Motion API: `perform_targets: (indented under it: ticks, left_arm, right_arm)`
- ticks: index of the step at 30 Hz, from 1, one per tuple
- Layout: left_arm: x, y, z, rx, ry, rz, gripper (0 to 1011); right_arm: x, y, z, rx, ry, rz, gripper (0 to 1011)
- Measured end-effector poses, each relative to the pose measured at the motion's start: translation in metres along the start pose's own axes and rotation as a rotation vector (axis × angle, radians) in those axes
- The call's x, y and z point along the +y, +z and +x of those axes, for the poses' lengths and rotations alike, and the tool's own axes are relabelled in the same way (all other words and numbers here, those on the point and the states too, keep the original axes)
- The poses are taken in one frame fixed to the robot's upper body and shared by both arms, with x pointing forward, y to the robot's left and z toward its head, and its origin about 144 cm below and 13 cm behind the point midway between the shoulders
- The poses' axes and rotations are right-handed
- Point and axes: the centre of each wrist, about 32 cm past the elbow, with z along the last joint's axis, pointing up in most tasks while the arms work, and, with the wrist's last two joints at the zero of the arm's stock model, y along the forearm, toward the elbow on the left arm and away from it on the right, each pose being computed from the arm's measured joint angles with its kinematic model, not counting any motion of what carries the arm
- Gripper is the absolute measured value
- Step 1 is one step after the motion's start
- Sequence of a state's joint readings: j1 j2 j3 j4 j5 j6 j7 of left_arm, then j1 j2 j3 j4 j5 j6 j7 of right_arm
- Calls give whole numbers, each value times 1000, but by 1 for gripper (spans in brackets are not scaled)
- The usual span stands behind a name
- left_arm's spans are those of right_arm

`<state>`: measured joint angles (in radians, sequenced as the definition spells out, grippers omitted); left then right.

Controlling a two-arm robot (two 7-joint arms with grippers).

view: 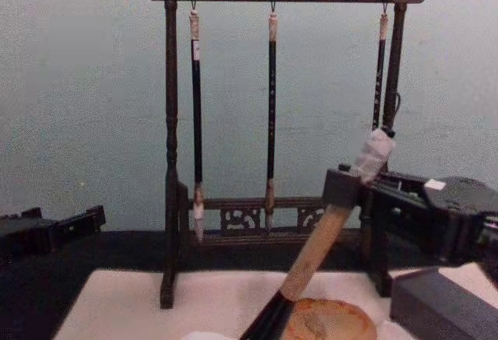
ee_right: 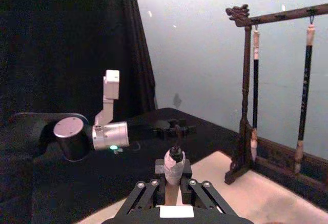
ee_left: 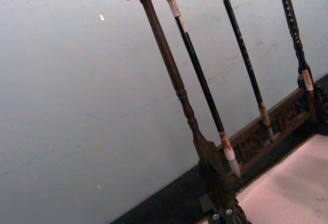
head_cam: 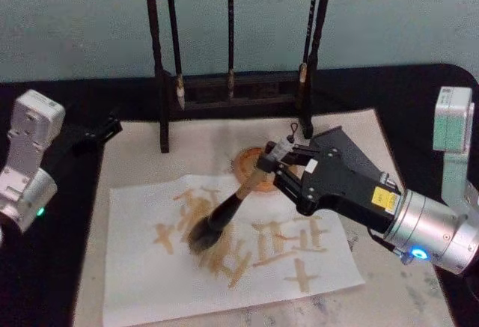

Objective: Pick up the brush from the inkstone, write on the paper, then place the brush back to its original position.

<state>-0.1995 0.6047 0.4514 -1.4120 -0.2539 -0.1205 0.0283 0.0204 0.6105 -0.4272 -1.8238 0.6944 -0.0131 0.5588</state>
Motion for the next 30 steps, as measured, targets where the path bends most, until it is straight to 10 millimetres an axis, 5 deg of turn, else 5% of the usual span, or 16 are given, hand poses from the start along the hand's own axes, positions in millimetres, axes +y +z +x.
perform_targets:
  ticks: [30]
  left_arm:
    - [0, 0, 0, 0, 0, 0, 1002]
  right_arm:
    - [-45, -3, 26, 24, -116, -18, 164]
